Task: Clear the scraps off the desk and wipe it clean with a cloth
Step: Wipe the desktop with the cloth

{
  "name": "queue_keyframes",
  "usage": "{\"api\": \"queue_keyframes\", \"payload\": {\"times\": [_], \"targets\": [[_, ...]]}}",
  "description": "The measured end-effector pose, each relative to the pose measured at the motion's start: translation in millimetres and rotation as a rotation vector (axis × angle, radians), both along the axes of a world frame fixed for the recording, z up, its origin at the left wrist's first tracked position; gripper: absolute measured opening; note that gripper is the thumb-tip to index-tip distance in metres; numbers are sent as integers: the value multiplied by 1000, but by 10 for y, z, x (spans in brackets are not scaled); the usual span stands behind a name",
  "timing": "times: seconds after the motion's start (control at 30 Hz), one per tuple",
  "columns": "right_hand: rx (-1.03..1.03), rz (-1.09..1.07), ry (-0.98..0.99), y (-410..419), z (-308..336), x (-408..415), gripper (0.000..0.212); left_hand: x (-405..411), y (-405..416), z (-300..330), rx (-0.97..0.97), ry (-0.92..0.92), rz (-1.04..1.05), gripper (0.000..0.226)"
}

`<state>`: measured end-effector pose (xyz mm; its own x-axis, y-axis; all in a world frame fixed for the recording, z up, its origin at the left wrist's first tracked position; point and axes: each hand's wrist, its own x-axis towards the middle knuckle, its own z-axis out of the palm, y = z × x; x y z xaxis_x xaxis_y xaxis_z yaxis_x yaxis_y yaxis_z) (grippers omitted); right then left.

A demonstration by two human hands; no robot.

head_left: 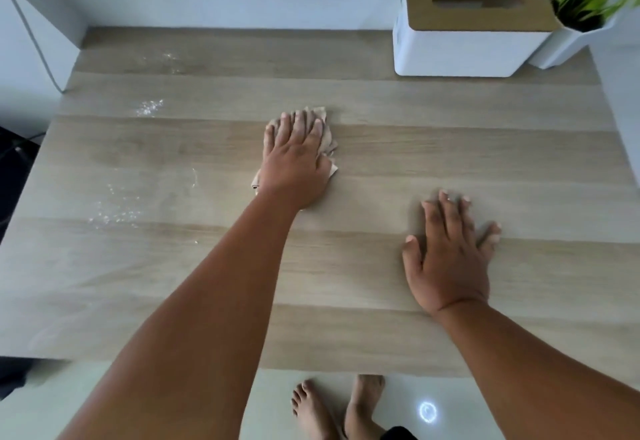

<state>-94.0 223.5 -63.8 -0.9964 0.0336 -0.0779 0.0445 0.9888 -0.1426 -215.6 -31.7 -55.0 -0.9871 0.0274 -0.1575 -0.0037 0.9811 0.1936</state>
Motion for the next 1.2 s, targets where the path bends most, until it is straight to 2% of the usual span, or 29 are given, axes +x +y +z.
{"api": "queue_keyframes", "payload": {"times": [0.1,0.23,0.33,0.43,0.57,0.7,0.77,1.03,1.2], "targets": [[-3,-1,-2,-11,13,7,71,231,293,40,33,7,-188,76],[-16,-2,2,-8,19,4,69,1034,445,60,38,0,-374,82],[-14,-2,-6,-8,14,5,69,1720,243,-8,79,79,-374,74],[-2,5,-5,3,-1,7,68,2012,-155,-45,83,90,-303,74],[9,10,-23,14,-13,6,69,1612,-453,-13,77,68,-99,72],[22,13,-13,16,-17,15,69,762,-475,19,45,70,155,74],[18,12,-1,17,-21,14,69,327,-436,18,37,79,215,72],[3,8,31,24,-93,4,67,-923,-284,16,-13,103,130,64],[3,11,26,23,-87,2,68,-968,-258,-6,-25,103,39,64]]}}
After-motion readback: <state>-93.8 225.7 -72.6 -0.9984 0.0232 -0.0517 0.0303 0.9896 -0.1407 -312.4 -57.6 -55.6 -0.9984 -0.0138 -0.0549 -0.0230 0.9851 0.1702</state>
